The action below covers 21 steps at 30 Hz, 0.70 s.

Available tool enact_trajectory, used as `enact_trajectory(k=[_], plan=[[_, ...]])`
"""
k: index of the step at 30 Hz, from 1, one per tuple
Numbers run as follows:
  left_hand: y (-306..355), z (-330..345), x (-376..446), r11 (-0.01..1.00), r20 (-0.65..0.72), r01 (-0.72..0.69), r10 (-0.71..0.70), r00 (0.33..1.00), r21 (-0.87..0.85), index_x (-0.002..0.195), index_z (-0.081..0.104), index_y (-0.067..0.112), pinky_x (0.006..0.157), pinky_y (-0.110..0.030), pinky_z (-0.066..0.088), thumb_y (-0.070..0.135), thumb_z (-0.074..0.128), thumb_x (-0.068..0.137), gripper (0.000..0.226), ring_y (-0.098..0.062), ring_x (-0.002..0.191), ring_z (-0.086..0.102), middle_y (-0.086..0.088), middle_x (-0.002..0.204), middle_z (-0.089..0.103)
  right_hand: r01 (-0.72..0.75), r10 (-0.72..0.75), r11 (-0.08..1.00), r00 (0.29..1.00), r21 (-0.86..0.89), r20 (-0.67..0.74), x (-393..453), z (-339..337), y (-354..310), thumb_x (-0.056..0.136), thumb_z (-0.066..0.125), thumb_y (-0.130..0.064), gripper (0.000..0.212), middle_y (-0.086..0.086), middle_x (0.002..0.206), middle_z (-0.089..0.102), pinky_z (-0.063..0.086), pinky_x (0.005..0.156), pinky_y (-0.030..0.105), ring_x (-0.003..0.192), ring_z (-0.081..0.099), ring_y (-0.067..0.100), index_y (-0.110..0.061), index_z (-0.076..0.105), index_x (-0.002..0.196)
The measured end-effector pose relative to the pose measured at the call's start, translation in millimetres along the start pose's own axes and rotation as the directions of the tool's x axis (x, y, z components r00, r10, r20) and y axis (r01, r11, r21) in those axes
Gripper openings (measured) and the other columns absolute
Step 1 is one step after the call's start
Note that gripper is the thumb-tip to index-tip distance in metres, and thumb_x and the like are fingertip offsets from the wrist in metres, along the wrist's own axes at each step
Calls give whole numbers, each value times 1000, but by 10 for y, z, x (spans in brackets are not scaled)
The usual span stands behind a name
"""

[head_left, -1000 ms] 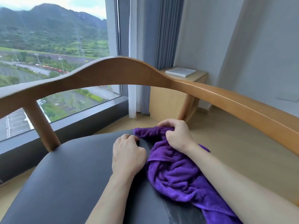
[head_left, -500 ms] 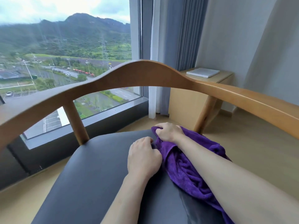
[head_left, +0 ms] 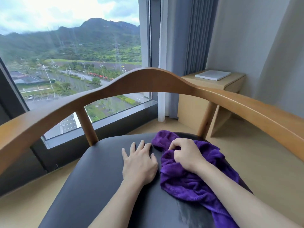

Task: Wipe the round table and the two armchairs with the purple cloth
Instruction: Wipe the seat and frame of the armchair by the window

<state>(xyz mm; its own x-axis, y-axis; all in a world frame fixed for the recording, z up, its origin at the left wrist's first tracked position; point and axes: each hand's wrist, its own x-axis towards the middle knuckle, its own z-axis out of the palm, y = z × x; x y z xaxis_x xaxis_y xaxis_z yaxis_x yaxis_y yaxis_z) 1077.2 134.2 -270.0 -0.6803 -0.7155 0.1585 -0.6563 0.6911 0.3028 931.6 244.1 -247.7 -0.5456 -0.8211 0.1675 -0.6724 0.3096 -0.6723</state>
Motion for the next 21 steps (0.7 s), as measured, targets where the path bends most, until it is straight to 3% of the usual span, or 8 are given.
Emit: enact_trajectory(k=[3, 7, 9, 11, 12, 14, 18, 21], plan=[[9, -6, -12, 1000, -29, -2, 2, 1000, -4, 138, 41, 36, 121, -54, 8, 41, 26, 96, 45, -23, 149, 18, 11, 158, 30, -34, 49, 994, 987, 100, -150, 173, 74, -23, 66, 46, -10, 24, -8, 70, 66, 51, 73, 32, 75, 60, 15, -28, 61, 61], [1, 7, -12, 1000, -57, -11, 10, 998, -9, 136, 44, 36, 121, -52, 8, 42, 28, 95, 44, -22, 149, 19, 12, 156, 33, -28, 160, 951, 897, 308, -411, 673, 60, -78, 75, 52, 0, 27, 2, 99, 65, 49, 93, 37, 93, 58, 21, -16, 63, 94], [-19, 30, 5, 1000, -66, -8, 8, 998, -12, 133, 45, 36, 121, -52, 8, 43, 27, 94, 43, -22, 149, 19, 13, 156, 33, -53, 115, 970, 960, 239, -255, 875, 179, -87, 81, 53, -17, 27, 0, 111, 60, 40, 109, 43, 108, 56, 22, -21, 59, 107], [-30, 50, 15, 1000, -73, -10, 8, 997, -25, 131, 46, 37, 121, -52, 7, 45, 25, 92, 44, -22, 149, 19, 12, 156, 34, -72, 77, 992, 996, -104, 46, 971, 355, -102, 83, 39, -41, 35, -2, 118, 63, 22, 117, 58, 120, 54, 25, -28, 63, 106], [-31, 55, 28, 1000, -74, -11, 8, 997, -29, 130, 46, 37, 121, -52, 7, 46, 24, 91, 46, -22, 149, 19, 12, 156, 34, -62, 90, 975, 989, -214, 120, 1002, 407, -95, 82, 32, -46, 47, -3, 125, 64, 17, 117, 62, 125, 52, 25, -31, 66, 111], [-32, 36, 53, 999, -51, -3, 1, 999, -34, 130, 47, 37, 121, -52, 6, 46, 25, 89, 48, -23, 149, 19, 11, 157, 34, -57, 98, 965, 984, -254, 152, 1031, 399, -91, 81, 27, -45, 58, -6, 137, 62, 20, 116, 59, 129, 50, 24, -38, 66, 124], [-60, -58, 40, 998, 61, -11, 15, 998, -67, 140, 43, 36, 121, -53, 1, 46, 32, 88, 55, -21, 151, 15, 9, 162, 26, 10, 38, 955, 987, -297, 153, 908, 312, -98, 73, 39, -33, 62, -9, 140, 60, 29, 110, 47, 129, 48, 23, -39, 64, 129], [-248, -193, 87, 992, 145, -128, 125, 982, 18, 151, 31, 38, 120, -47, 8, 57, 35, 92, 62, -13, 152, 13, 13, 163, 19, 67, -14, 938, 987, -341, 157, 765, 266, -147, 79, 52, -20, 54, -14, 141, 54, 32, 108, 43, 128, 43, 22, -35, 65, 130]])
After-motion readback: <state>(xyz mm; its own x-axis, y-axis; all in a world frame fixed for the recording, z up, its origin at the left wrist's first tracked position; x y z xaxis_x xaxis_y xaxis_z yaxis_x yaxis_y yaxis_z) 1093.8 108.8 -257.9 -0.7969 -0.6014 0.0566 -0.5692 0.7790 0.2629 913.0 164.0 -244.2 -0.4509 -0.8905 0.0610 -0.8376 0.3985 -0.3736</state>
